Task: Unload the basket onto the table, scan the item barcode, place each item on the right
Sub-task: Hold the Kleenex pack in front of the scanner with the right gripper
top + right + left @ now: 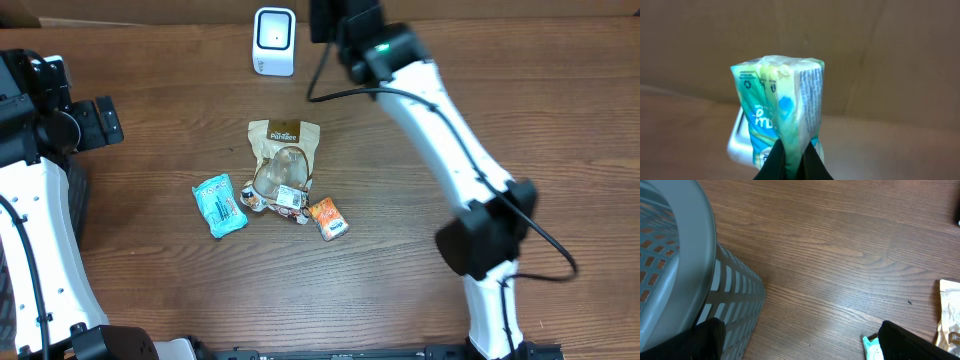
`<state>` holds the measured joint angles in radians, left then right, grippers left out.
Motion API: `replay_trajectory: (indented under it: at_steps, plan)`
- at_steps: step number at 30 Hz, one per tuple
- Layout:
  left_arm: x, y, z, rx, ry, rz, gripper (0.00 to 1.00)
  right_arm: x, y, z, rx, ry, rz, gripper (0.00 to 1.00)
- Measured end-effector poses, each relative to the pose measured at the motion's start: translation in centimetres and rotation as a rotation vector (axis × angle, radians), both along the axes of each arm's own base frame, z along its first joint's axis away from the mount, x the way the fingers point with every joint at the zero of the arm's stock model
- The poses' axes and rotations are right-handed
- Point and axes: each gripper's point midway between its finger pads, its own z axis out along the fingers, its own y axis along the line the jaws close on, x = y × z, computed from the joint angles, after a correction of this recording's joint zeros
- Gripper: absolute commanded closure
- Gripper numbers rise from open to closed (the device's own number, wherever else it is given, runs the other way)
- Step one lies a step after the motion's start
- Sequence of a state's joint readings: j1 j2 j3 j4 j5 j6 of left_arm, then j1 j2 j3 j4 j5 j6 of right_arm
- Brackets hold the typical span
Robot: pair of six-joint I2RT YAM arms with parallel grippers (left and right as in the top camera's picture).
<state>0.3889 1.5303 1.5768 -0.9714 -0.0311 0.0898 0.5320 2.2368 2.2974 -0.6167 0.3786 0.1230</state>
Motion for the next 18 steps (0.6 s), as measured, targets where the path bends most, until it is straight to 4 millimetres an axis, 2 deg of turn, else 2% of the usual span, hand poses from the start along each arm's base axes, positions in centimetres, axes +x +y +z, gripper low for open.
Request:
replay_trajectory:
  at_steps: [8,13,18]
  plan:
    - [0.0,0.0,0.0,0.0,0.001,0.0,0.0,3.8,4.8,-4.7,-0.413,-0.206,0.124,0.96]
    - [0.0,0.0,0.0,0.0,0.0,0.0,0.0,5.1,5.6,-7.3,-0.638,-0.255,0.197,0.96]
    - [0.0,0.0,0.0,0.0,0.0,0.0,0.01,5.4,6.1,-11.2,-0.812,-0.223,0.296,0.96]
